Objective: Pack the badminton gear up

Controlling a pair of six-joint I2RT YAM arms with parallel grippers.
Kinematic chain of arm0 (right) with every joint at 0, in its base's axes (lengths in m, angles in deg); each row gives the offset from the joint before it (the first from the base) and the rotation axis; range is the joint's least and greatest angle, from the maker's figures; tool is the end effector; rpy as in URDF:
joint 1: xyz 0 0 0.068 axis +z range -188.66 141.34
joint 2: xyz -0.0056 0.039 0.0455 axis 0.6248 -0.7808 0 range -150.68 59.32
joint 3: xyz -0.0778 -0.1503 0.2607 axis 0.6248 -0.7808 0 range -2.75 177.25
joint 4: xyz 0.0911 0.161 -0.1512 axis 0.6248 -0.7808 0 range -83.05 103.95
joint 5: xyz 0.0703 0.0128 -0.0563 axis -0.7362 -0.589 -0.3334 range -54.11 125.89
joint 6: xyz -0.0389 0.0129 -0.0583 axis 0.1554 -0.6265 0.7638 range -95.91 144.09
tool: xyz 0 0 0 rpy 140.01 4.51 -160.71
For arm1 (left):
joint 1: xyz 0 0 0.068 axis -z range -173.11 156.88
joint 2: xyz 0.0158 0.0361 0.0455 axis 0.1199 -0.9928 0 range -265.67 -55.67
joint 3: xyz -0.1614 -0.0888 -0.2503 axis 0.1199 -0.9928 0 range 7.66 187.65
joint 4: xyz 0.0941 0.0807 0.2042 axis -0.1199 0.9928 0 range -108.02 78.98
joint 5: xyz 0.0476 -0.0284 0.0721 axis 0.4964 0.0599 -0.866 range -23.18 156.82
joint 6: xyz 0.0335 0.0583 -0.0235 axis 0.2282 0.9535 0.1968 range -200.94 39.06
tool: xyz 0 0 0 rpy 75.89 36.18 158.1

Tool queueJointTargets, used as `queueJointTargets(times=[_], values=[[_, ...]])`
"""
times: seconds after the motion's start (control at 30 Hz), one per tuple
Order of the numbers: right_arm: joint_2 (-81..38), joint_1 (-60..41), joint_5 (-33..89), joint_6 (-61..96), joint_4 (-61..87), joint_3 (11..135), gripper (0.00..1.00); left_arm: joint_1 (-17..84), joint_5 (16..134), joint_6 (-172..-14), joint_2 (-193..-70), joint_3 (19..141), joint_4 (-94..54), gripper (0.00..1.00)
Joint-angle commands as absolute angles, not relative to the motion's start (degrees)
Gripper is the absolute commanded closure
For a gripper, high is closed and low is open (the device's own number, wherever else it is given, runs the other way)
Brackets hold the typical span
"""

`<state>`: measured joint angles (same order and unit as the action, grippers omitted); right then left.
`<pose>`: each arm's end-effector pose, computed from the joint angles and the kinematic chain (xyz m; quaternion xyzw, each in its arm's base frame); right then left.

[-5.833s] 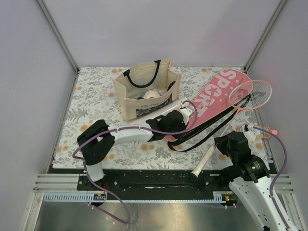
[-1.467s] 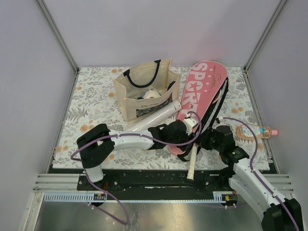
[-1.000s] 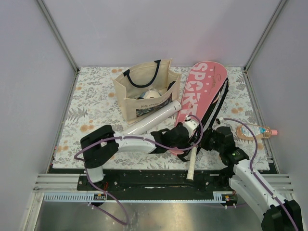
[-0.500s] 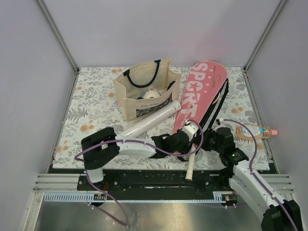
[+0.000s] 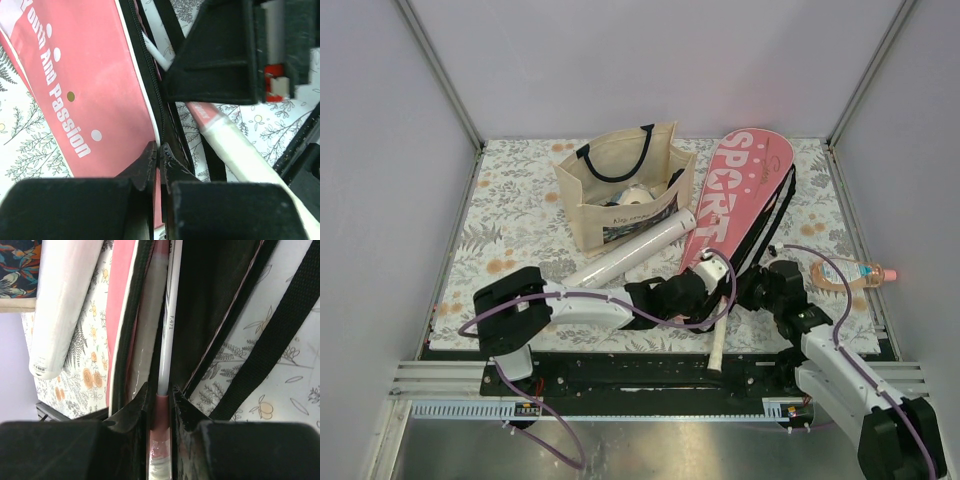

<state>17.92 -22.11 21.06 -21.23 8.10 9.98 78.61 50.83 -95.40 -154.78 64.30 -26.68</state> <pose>0.1135 0.0495 0.1866 0.1599 0.8651 0.3353 0.3371 0.1344 -0.3554 0.2355 0.3611 0.7981 -0.2291 0.4244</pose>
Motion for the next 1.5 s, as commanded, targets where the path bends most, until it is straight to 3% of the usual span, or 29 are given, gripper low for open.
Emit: queueJointTargets(times=[0.0,0.47,1.1,1.33,1.47], values=[[13.0,-23.7,18.9,-18.2,20.4,14.1,1.0,78.8,55.6,-92.0,-150.1,63.6,-30.7,1.0],[-3.7,-26.3,27.0,-22.7,40.1,17.2,1.0,78.8,58.6,-92.4,-145.4,58.9,-33.0,1.0],[-28.0,-26.3,38.4,-34.2,85.1,10.0,1.0,79.4,65.9,-104.2,-145.8,55.1,-42.0,1.0],[-28.0,-26.0,40.5,-36.6,83.0,9.0,0.74,80.4,66.2,-106.6,-150.1,55.4,-43.6,1.0],[-20.9,-26.0,41.5,-36.6,66.6,10.4,0.55,80.5,64.9,-107.2,-151.3,55.7,-43.1,1.0]])
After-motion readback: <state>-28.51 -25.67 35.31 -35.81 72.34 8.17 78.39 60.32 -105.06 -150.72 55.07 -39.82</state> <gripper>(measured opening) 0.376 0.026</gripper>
